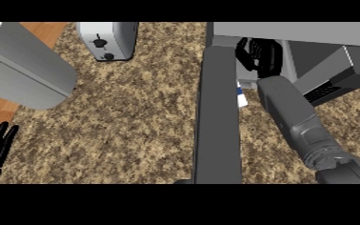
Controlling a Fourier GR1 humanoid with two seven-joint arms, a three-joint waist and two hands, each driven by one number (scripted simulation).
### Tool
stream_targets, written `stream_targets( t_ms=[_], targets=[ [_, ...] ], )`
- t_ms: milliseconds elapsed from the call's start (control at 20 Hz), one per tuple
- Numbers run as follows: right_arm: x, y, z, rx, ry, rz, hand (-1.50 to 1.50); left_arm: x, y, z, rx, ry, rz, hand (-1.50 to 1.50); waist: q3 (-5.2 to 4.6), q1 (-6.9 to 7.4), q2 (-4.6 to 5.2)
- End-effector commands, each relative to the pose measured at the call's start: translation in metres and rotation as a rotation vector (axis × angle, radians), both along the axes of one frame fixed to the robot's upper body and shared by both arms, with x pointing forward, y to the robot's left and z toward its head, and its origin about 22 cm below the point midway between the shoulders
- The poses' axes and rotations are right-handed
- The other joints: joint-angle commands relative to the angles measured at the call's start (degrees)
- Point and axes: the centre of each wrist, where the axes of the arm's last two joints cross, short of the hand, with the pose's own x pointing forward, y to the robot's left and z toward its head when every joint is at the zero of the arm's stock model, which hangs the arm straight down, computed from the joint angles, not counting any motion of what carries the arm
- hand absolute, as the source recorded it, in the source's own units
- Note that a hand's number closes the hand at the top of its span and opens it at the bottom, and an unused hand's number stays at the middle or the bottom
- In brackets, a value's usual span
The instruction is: Pick up the milk, place it into the microwave and close the microwave
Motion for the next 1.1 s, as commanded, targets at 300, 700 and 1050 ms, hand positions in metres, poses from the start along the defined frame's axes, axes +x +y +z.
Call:
stream_targets(
  t_ms=[300,700,1050],
  targets=[
    [-0.012,-0.044,-0.014,-0.053,0.018,-0.114,1.5,0.009,-0.007,-0.007,-0.006,-0.008,-0.018,-1.5,0.12,1.15,0.87],
    [-0.013,-0.059,-0.012,-0.088,0.052,-0.181,1.5,0.01,-0.004,-0.008,-0.014,0.018,-0.044,-1.5,0.18,2.58,1.09],
    [-0.013,-0.046,-0.016,-0.166,0.083,-0.13,-1.5,0.029,-0.01,-0.008,-0.007,0.02,-0.054,-1.5,0.13,2.74,1.44]
  ],
)
